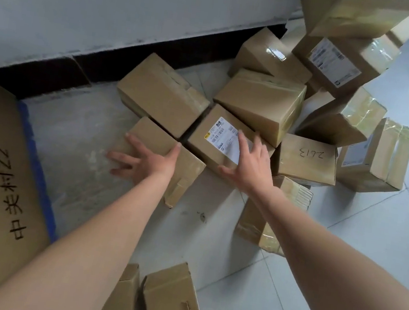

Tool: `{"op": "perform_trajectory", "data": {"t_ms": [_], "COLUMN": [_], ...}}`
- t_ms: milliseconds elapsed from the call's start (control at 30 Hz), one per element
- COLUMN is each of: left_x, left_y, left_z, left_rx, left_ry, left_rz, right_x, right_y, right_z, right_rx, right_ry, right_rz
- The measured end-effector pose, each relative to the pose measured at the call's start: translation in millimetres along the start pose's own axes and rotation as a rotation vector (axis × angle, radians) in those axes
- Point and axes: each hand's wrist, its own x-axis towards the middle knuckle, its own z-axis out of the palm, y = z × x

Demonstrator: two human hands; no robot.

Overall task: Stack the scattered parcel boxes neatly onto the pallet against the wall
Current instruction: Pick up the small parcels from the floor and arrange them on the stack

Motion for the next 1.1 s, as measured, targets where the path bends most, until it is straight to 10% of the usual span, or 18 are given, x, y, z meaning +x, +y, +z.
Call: {"op": "perform_trajectory", "data": {"t_ms": [400,767,1100], "left_x": [43,-2,-69], "left_y": [-14,-66,-117], "left_z": [-51,-69,-241], "left_rx": [0.42,0.394,0.259], "left_ry": [-0.025,0.03,0.008], "left_rz": [0.368,0.273,0.333], "right_x": [-41,-121,-205], "right_y": [-18,-89,-218], "right_z": [37,40,-66], "right_rx": [-0.082,0.241,0.321], "right_ry": [-0.028,-0.128,-0.041], "right_rz": [0.156,0.431,0.407]}}
